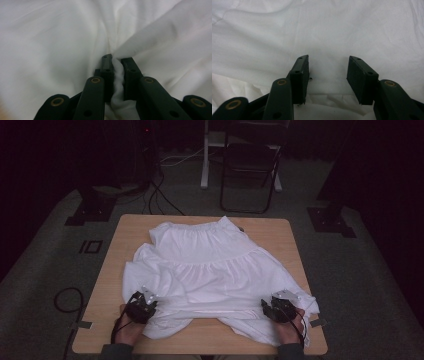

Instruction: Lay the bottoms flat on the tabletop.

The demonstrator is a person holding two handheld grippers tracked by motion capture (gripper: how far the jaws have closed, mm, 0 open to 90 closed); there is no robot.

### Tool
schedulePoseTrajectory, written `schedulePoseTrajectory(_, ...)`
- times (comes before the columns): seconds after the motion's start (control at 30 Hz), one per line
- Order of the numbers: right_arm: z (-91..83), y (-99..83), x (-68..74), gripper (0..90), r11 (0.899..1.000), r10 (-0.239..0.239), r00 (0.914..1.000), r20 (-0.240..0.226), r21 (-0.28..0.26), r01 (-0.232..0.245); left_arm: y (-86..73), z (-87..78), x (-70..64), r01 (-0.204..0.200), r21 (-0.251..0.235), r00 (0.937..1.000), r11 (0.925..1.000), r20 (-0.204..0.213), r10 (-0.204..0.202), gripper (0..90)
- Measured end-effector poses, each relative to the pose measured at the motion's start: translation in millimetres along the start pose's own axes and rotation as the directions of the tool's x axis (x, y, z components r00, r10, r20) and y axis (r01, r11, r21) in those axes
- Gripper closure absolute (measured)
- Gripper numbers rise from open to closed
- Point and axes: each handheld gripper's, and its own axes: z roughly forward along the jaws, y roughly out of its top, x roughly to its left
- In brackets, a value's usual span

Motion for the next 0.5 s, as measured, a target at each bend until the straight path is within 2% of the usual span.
schedulePoseTrajectory(0.03, 0.0, 0.0, -0.1, 52.1, 1.000, 0.002, 1.0000, -0.002, 0.001, -0.002, -6.5, -1.9, 4.9, 0.007, 0.017, 0.9998, 0.9998, -0.020, -0.006, 81.7)
schedulePoseTrajectory(0.1, 0.0, 0.0, -0.5, 52.1, 1.000, 0.005, 1.0000, -0.004, 0.001, -0.005, -20.4, -8.2, 16.9, 0.050, 0.019, 0.9984, 0.9986, -0.027, -0.050, 81.7)
schedulePoseTrajectory(0.23, -0.1, -0.4, -1.4, 52.1, 1.000, 0.013, 0.9999, -0.008, 0.001, -0.013, -38.2, -19.7, 30.8, 0.084, 0.040, 0.9954, 0.9956, -0.048, -0.083, 79.9)
schedulePoseTrajectory(0.3, -0.1, -0.2, -1.3, 52.1, 1.000, 0.011, 0.9999, -0.006, 0.002, -0.011, -42.3, -25.4, 34.7, 0.109, 0.009, 0.9939, 0.9940, -0.019, -0.109, 74.4)
schedulePoseTrajectory(0.37, -0.1, -0.3, -1.5, 52.1, 1.000, 0.015, 0.9999, -0.007, 0.001, -0.015, -41.6, -31.9, 36.4, 0.126, -0.033, 0.9920, 0.9915, 0.015, -0.125, 63.4)
schedulePoseTrajectory(0.43, 0.0, -0.5, -1.9, 52.0, 1.000, 0.020, 0.9998, -0.009, 0.000, -0.020, -37.2, -39.1, 36.5, 0.128, -0.069, 0.9915, 0.9894, 0.033, -0.126, 55.5)
schedulePoseTrajectory(0.5, -0.1, -0.6, -1.8, 52.1, 1.000, 0.019, 0.9998, -0.008, 0.000, -0.019, -29.6, -46.5, 35.4, 0.123, -0.105, 0.9918, 0.9869, 0.048, -0.119, 51.8)
